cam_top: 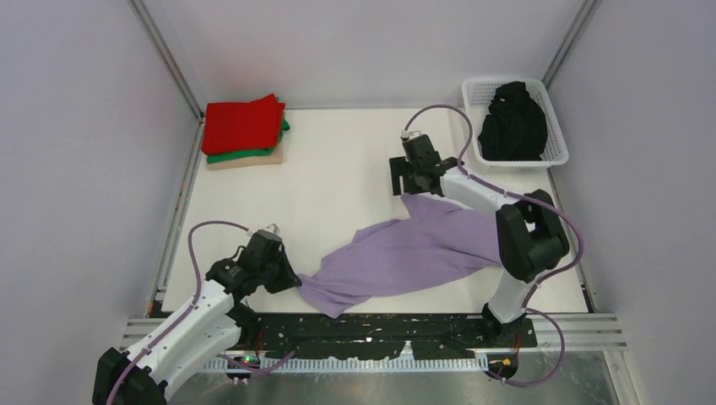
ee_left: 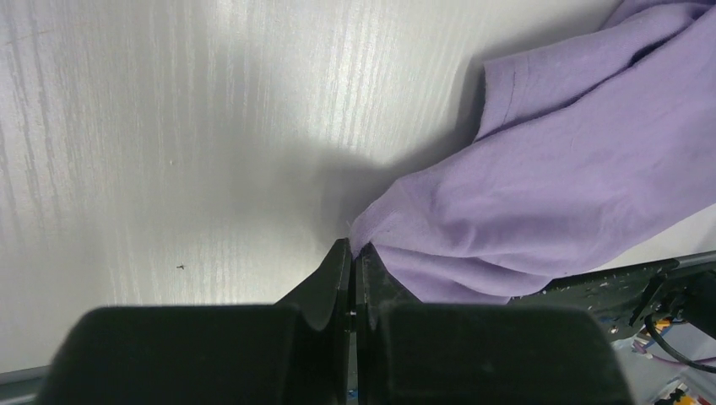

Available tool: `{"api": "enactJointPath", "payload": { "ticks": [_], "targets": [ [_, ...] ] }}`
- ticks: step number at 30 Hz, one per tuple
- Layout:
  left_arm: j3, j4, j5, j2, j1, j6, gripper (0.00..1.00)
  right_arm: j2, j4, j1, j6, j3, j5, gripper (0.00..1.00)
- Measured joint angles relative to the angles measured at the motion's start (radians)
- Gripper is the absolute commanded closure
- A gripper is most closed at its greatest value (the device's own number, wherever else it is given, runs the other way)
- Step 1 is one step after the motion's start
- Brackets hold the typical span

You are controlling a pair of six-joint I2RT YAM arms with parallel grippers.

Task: Fold and stack the t-shirts
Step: Flatten out the tshirt

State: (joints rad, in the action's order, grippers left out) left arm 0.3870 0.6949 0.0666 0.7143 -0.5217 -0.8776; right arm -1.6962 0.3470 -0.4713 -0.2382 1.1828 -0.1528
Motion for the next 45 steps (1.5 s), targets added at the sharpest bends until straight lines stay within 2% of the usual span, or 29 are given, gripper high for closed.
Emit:
{"api": "enactJointPath", "payload": {
  "ticks": [5, 12, 14, 15, 17, 20, 23, 27, 33, 39, 45],
  "targets": [
    [0.000, 0.006, -0.022, -0.014, 0.000, -0.001, 1.00, -0.154, 0.042, 0.000, 0.009, 0.085, 0.014, 0.28],
    [0.000, -0.002, -0.029, -0.016, 0.000, -0.006, 1.00, -0.235, 0.089, 0.001, 0.023, 0.105, 0.008, 0.34],
    [0.000, -0.003, -0.031, -0.014, 0.000, -0.008, 1.00, -0.243, 0.090, 0.001, 0.023, 0.115, -0.006, 0.43],
    [0.000, -0.003, -0.032, -0.014, 0.000, -0.008, 1.00, -0.248, 0.092, 0.001, 0.023, 0.119, -0.015, 0.59],
    [0.000, -0.002, -0.042, -0.014, 0.000, -0.010, 1.00, -0.253, 0.094, 0.003, 0.016, 0.124, -0.034, 0.75],
    [0.003, 0.003, -0.070, -0.015, 0.000, -0.011, 1.00, -0.255, 0.093, 0.011, -0.007, 0.125, -0.065, 0.82],
    [0.018, 0.018, -0.106, -0.021, 0.000, -0.010, 1.00, -0.253, 0.077, 0.035, -0.031, 0.117, -0.073, 0.94],
    [0.062, 0.026, -0.160, -0.022, 0.000, 0.004, 1.00, -0.222, 0.028, 0.072, -0.048, 0.072, -0.074, 0.95],
    [0.269, 0.037, -0.295, 0.004, 0.000, 0.069, 1.00, -0.048, 0.013, 0.113, -0.042, -0.005, -0.133, 0.95],
    [0.466, 0.011, -0.428, -0.021, 0.000, 0.179, 1.00, 0.321, -0.053, 0.126, 0.006, -0.009, -0.250, 0.95],
    [0.613, -0.043, -0.501, -0.121, 0.000, 0.306, 1.00, 0.652, -0.082, 0.128, 0.066, 0.016, -0.309, 0.95]
  ]
}}
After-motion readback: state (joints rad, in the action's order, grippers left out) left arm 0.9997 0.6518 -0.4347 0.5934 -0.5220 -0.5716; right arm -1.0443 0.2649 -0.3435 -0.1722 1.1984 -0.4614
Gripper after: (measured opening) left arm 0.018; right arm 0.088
